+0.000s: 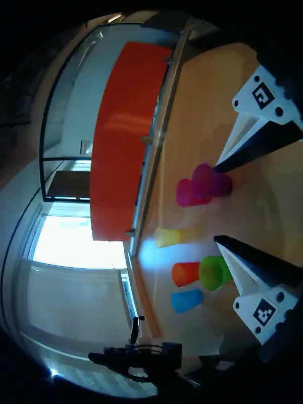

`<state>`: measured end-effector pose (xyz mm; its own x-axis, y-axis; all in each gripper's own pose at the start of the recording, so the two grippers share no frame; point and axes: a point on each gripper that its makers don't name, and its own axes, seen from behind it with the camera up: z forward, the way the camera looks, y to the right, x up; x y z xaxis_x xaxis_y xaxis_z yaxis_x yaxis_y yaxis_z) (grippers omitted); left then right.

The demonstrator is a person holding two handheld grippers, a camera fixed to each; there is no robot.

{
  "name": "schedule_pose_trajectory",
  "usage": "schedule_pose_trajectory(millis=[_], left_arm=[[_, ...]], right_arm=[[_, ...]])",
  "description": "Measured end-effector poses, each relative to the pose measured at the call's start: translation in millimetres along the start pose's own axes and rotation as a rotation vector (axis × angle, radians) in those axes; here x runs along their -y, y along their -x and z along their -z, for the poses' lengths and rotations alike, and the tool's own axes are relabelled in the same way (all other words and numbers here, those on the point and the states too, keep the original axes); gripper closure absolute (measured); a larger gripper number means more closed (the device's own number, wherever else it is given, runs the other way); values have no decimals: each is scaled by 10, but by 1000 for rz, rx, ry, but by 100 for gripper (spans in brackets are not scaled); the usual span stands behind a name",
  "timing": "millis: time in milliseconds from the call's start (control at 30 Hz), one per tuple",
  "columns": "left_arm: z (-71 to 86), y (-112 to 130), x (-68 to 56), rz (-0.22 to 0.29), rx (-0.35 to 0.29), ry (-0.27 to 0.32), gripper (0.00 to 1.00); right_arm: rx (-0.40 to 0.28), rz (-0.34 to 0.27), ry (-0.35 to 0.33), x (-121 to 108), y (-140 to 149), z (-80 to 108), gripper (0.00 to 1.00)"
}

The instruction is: Pour water

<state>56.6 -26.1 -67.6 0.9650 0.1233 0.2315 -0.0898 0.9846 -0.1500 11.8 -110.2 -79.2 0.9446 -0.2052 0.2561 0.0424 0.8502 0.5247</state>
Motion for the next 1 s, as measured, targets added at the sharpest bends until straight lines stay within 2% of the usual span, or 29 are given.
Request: schedule_pose_trajectory(millis=[367, 567, 800, 1000], left_arm=[[28, -327, -29, 87, -119, -34, 12], [8, -443, -101, 122, -162, -33, 12], [-48, -476, -167, 133, -206, -47, 12], [-92, -528, -190, 118, -238, -58, 12]], right_arm=[[-138, -19, 138, -352, -340, 94, 4], [-194, -31, 220, -500, -450, 120, 4], [-264, -19, 357, -711, -597, 198, 4], [-273, 6, 423, -777, -618, 249, 3]])
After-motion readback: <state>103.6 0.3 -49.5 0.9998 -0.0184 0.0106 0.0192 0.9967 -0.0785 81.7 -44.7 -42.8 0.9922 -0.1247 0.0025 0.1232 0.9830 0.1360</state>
